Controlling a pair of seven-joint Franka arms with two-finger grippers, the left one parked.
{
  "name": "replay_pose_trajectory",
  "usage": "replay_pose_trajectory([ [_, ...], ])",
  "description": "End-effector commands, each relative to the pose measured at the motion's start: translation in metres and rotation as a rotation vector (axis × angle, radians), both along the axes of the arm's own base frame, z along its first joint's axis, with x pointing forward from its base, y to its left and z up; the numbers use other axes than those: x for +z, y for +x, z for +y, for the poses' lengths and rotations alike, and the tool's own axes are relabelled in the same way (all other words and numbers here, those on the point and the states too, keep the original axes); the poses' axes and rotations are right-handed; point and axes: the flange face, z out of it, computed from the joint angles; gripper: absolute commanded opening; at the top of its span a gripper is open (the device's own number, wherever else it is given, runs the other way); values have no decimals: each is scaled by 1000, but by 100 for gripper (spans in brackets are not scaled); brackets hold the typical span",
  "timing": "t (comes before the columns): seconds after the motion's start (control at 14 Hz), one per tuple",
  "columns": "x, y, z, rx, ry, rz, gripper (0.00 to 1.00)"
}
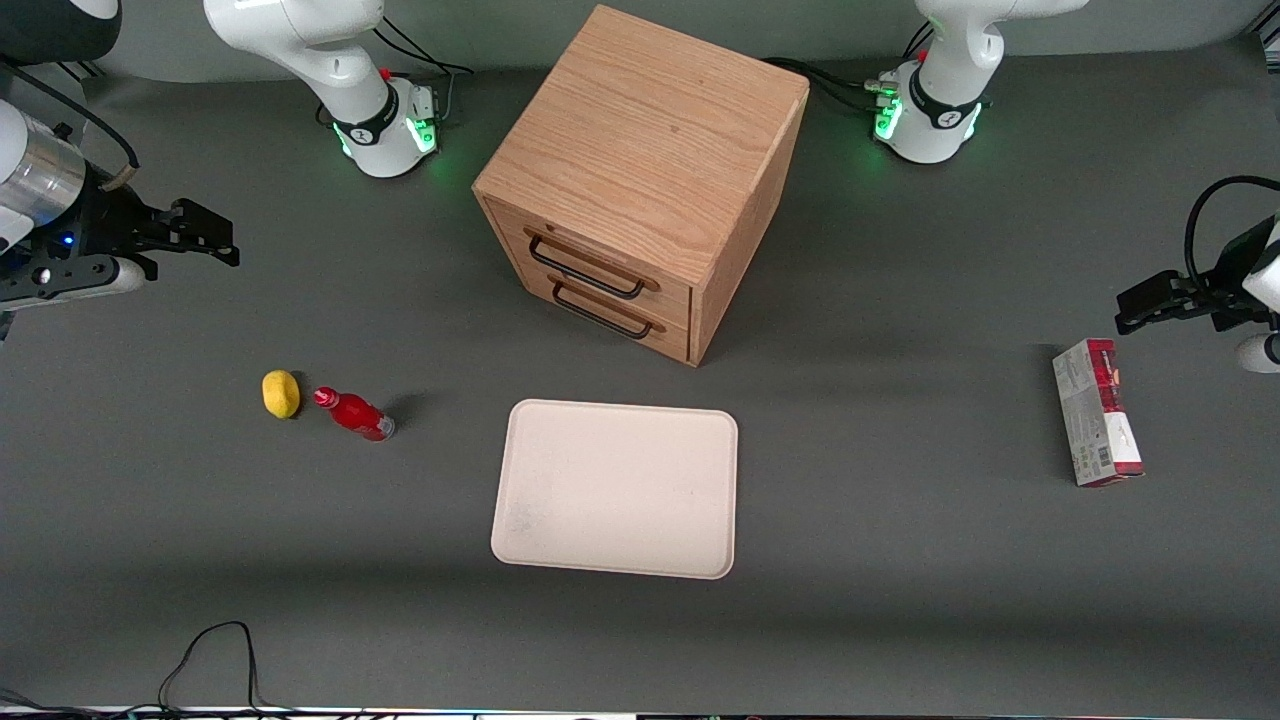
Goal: Place coke bottle on tray
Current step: 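Move the right gripper over the red Coca-Cola bottle, fingers open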
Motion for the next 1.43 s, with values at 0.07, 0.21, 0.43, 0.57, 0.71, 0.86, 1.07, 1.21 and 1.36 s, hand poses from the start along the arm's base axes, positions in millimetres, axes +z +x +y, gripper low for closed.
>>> replay_pose_trajectory([
  [0.07, -9, 77, 26, -52, 44, 3, 100],
  [0.21, -22, 113, 35, -80, 11, 56, 100],
  [0.43, -20, 118, 35, -69, 10, 63, 100],
  [0.57, -24, 118, 32, -68, 8, 75, 100],
  [0.71, -36, 113, 28, -70, 10, 107, 100],
  [0.86, -55, 110, 26, -53, 16, 127, 100],
  [1.07, -100, 96, 20, -58, 27, 94, 100],
  [1.21, -138, 80, 15, -43, 32, 48, 100],
  [1.36, -176, 69, 11, -22, 32, 10, 100],
])
